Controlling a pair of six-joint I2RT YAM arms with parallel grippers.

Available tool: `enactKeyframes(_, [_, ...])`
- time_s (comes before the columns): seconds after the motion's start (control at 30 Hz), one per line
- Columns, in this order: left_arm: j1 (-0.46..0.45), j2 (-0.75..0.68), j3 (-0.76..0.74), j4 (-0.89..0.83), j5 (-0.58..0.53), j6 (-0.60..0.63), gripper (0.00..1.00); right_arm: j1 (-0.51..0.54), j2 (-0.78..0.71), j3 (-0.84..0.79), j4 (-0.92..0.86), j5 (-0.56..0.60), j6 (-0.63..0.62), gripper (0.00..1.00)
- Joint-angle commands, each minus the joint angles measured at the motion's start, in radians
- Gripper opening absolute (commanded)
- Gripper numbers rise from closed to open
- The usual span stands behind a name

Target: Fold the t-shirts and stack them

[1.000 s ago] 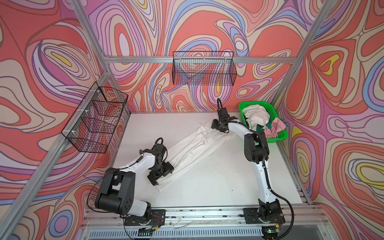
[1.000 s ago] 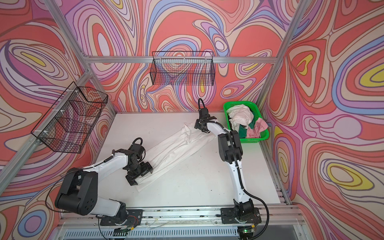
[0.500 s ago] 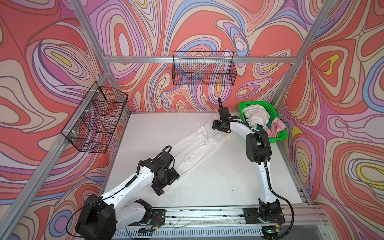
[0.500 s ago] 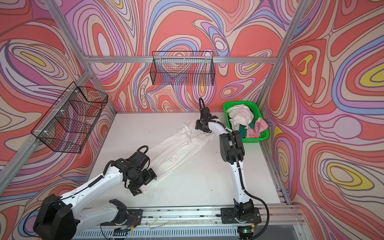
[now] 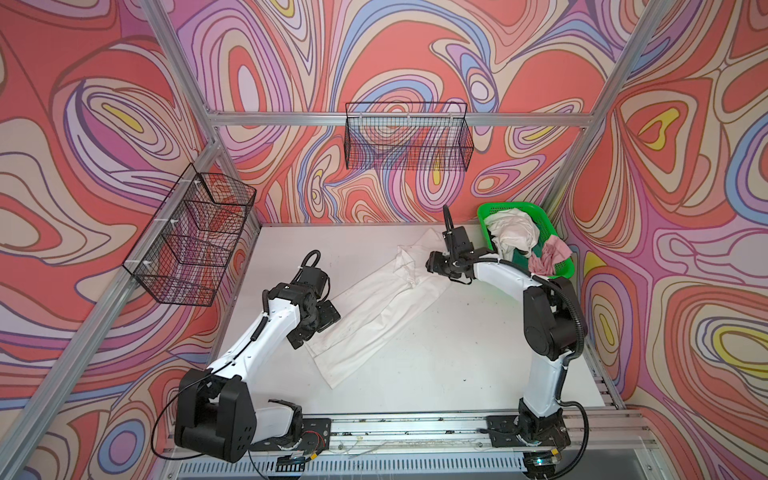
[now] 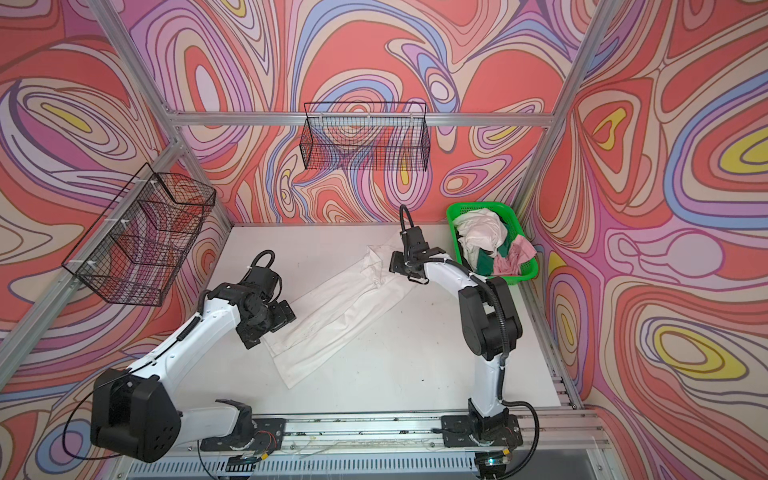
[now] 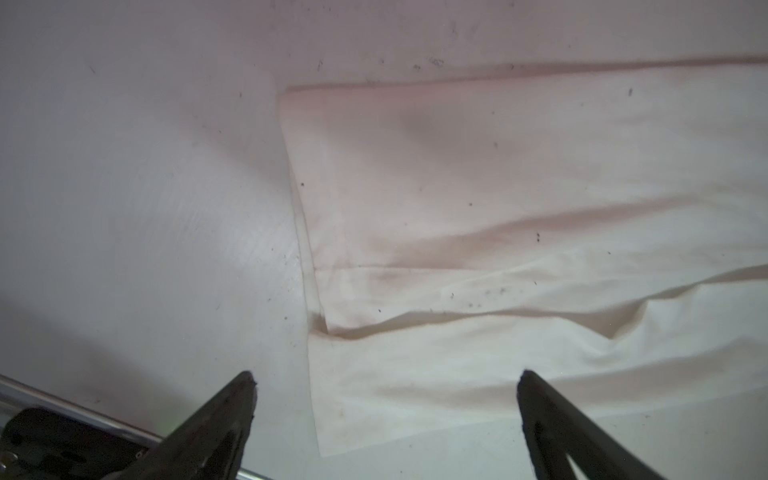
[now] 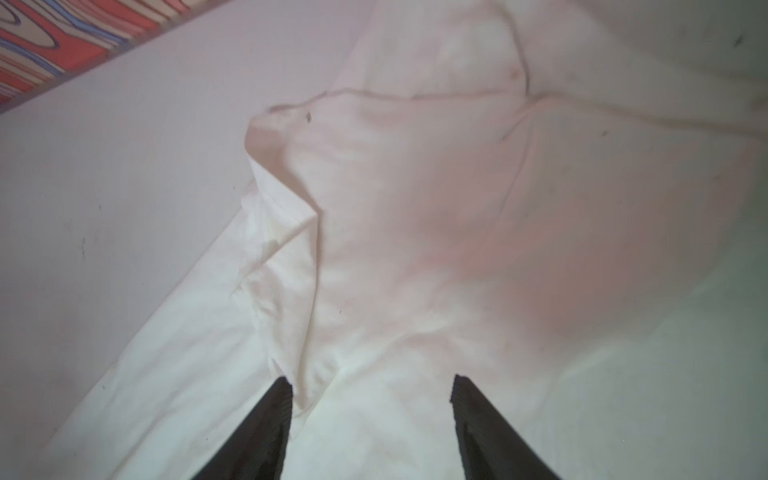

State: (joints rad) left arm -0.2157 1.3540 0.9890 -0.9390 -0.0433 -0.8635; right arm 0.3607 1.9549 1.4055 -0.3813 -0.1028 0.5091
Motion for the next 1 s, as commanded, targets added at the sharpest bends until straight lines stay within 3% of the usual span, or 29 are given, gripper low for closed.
enactKeyframes(0.0, [0.045, 0.086, 0.03, 0.038, -0.05, 0.114, 1.0, 0.0, 0.018, -0.047, 0.072, -0.077, 0.06, 0.64])
enactKeyframes(0.33, [0.072, 0.307, 0.045, 0.106, -0.01, 0.132, 0.99, -0.007, 0.113, -0.015, 0.06, 0.008, 0.063, 0.63])
enactKeyframes(0.53, [0.07, 0.382, -0.01, 0.133, 0.094, 0.096, 0.98, -0.032, 0.174, 0.037, 0.049, 0.023, 0.048, 0.63])
enactKeyframes(0.77, [0.025, 0.38, -0.079, 0.141, 0.203, 0.047, 0.96, -0.05, 0.248, 0.145, 0.019, 0.032, 0.014, 0.63])
enactKeyframes(0.97, [-0.053, 0.26, -0.182, 0.128, 0.268, -0.036, 0.97, -0.058, 0.317, 0.242, -0.008, 0.005, -0.031, 0.63])
